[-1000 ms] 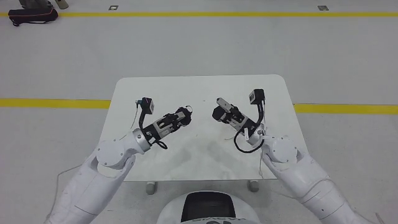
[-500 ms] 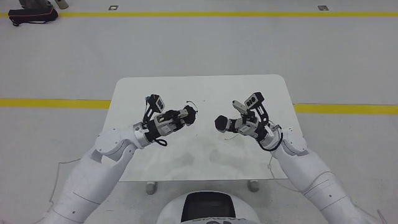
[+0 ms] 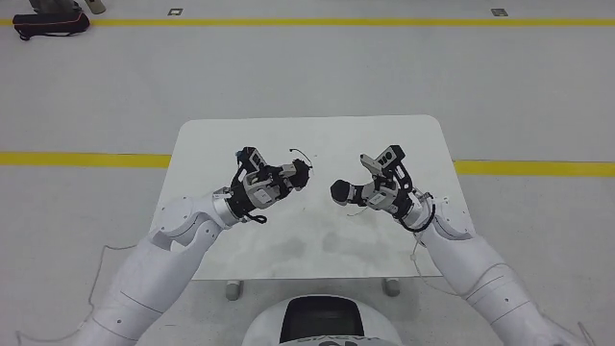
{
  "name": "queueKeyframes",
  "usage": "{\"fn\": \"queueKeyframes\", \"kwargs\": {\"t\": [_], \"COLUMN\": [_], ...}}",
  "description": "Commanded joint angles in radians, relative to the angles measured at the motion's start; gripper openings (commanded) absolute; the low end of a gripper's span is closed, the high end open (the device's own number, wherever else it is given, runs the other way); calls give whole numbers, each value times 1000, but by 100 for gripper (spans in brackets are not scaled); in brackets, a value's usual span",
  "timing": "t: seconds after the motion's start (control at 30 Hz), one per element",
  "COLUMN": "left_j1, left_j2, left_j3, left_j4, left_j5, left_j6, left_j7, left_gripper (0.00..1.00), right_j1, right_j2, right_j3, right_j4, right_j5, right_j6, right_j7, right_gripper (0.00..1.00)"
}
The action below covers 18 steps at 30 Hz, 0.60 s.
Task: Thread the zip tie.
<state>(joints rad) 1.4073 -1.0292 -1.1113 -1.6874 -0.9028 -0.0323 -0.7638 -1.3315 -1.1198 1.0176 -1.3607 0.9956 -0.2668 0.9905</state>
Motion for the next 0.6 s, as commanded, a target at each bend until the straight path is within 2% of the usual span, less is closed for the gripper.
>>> {"fn": "queueKeyframes", "kwargs": {"t": [0.0, 0.1, 0.4, 0.47, 0.57], "left_j1": [-13, -26, -25, -20, -28], "left_j2": [-6, -13, -13, -18, -29], "left_j3": [16, 28, 29, 45, 65], "left_j4": [14, 29, 30, 36, 68], "left_j5": [-17, -21, -22, -49, -92], "left_j6": [-12, -34, -34, -46, -86], "left_j7": [4, 17, 22, 19, -4], "left_gripper": [0, 0, 0, 0, 0], "right_j1": [14, 25, 25, 19, 20], "right_j2": [-7, -15, -15, -17, -24], "right_j3": [-8, -11, -11, -13, -18], "right_j4": [23, 26, 26, 14, 19], "right_j5": [5, 0, 0, -4, 40], "right_j6": [-14, -42, -42, -33, -29], "right_j7": [9, -11, -11, -27, 18], "right_gripper": [100, 100, 100, 100, 100]}}
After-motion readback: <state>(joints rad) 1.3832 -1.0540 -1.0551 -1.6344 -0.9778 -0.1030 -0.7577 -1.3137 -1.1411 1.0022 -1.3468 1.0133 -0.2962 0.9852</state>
